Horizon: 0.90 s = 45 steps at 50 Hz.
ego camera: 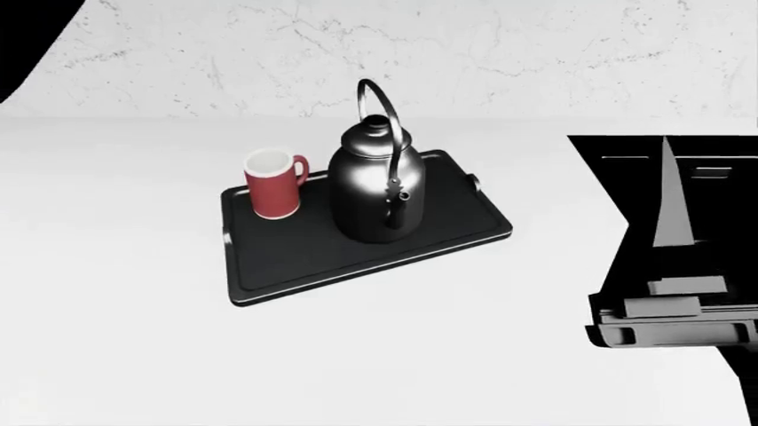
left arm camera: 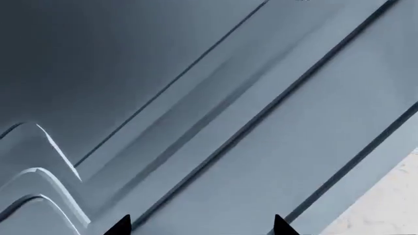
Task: Pick the kettle from the counter and place it on the tray. Then pick the mug from the cabinet and place it on the tray. Then close the cabinet doors.
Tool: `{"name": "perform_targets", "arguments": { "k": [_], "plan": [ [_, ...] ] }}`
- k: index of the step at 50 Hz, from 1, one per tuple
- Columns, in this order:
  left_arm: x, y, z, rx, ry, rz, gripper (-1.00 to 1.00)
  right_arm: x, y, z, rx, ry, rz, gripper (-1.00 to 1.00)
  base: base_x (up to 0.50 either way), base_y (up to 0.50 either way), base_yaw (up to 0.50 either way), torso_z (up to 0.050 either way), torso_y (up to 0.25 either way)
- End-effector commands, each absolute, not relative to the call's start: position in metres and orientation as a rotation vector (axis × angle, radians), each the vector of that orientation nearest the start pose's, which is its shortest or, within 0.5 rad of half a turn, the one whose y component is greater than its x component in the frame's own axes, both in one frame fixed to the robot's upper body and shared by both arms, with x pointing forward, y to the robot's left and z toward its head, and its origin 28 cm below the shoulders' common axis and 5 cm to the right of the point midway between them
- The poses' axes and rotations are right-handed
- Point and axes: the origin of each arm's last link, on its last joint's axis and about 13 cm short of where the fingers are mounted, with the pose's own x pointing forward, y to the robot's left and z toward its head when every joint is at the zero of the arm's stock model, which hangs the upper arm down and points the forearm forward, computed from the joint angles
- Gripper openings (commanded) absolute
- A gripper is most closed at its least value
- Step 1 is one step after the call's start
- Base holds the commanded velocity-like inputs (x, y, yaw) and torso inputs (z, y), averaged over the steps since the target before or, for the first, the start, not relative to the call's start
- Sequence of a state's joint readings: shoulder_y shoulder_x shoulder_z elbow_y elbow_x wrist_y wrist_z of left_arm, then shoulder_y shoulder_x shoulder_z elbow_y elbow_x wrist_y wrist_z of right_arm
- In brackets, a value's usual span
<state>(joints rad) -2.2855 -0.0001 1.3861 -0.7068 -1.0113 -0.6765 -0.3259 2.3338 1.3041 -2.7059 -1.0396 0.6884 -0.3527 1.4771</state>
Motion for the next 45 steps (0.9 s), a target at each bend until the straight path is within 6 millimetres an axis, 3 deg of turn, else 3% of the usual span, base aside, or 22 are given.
{"name": "perform_targets", "arguments": {
  "k": [1, 4, 9, 13, 17, 25, 31, 35, 45],
  "plan": [
    [0.346, 0.101, 0.466, 0.55, -0.245, -0.224, 1.0, 0.119, -0.133, 0.247, -0.117, -0.584, -0.004, 1.0, 0.0, 0.0, 0.0, 0.0, 0.0],
    [0.328, 0.108, 0.492, 0.376, -0.355, -0.267, 1.0, 0.119, -0.134, 0.248, -0.111, -0.585, -0.005, 1.0, 0.0, 0.0, 0.0, 0.0, 0.0],
    [0.28, 0.128, 0.524, 0.137, -0.538, -0.36, 1.0, 0.12, -0.132, 0.25, -0.106, -0.58, -0.006, 1.0, 0.0, 0.0, 0.0, 0.0, 0.0],
    [0.247, 0.151, 0.525, 0.02, -0.663, -0.364, 1.0, 0.12, -0.13, 0.25, -0.104, -0.579, -0.001, 1.0, 0.0, 0.0, 0.0, 0.0, 0.0],
    [0.219, 0.178, 0.5, -0.048, -0.736, -0.319, 1.0, 0.12, -0.127, 0.25, -0.106, -0.585, 0.007, 1.0, 0.0, 0.0, 0.0, 0.0, 0.0],
    [0.15, 0.215, 0.393, -0.063, -0.819, -0.267, 1.0, 0.123, -0.125, 0.255, -0.116, -0.605, -0.008, 1.0, 0.0, 0.0, 0.0, 0.0, 0.0],
    [0.133, 0.229, 0.338, -0.108, -0.768, -0.265, 1.0, 0.124, -0.123, 0.257, -0.113, -0.611, -0.007, 1.0, 0.0, -0.33, 0.0, 0.0, 0.0],
    [0.134, 0.235, 0.32, -0.127, -0.746, -0.241, 1.0, 0.124, -0.123, 0.258, -0.11, -0.609, -0.008, 1.0, 0.0, -0.5, 0.0, 0.0, 0.0],
    [0.13, 0.243, 0.314, -0.209, -0.713, -0.204, 1.0, 0.124, -0.124, 0.258, -0.112, -0.614, -0.012, 1.0, 0.0, -0.5, 0.0, 0.0, 0.0]
  ]
}}
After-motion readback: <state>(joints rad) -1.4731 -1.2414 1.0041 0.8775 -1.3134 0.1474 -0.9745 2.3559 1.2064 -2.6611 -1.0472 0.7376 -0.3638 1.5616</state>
